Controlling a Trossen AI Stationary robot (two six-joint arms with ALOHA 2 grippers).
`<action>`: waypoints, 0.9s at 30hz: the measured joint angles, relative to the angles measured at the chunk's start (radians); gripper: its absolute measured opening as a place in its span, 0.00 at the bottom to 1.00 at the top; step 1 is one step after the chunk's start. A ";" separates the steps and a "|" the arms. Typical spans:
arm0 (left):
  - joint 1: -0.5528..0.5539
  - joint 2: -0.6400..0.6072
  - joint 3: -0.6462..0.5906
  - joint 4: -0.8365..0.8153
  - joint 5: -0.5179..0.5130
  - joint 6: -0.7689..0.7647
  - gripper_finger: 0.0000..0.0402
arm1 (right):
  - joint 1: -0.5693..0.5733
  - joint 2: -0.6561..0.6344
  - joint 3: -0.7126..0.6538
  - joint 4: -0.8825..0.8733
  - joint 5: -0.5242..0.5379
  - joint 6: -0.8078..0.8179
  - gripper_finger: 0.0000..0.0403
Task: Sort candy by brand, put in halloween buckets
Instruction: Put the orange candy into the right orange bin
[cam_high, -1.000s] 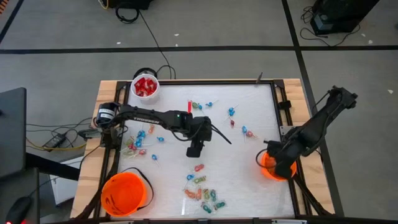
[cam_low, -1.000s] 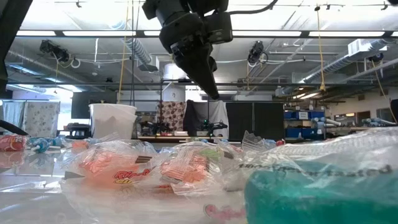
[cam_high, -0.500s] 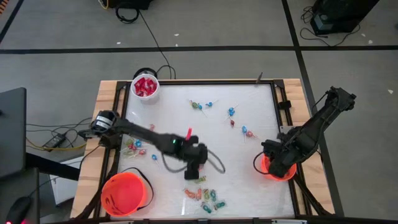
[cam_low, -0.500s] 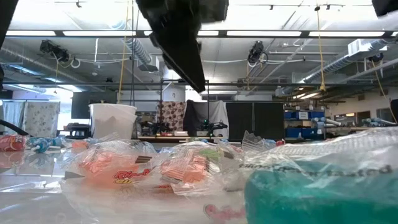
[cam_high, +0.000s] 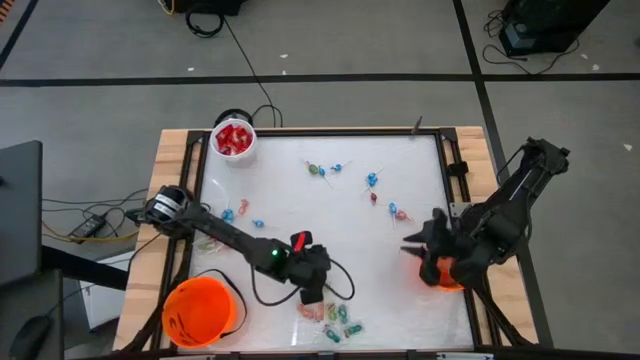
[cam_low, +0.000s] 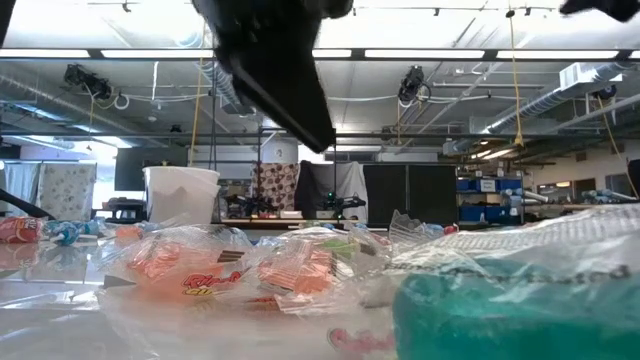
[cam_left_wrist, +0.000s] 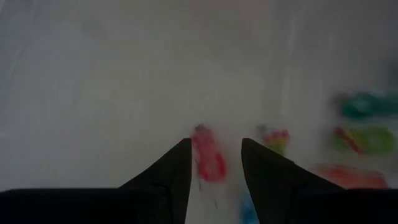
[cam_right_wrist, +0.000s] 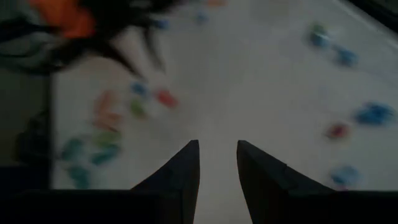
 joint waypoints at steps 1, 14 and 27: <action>0.008 0.000 -0.011 0.013 0.001 -0.001 0.37 | 0.010 0.010 -0.007 0.059 0.004 -0.053 0.29; 0.001 0.006 -0.287 0.319 0.065 -0.102 0.37 | 0.030 0.175 -0.036 0.532 0.170 -0.483 0.29; 0.001 0.003 -0.367 0.481 0.068 -0.078 0.03 | -0.110 0.410 -0.036 0.598 0.102 -0.434 0.29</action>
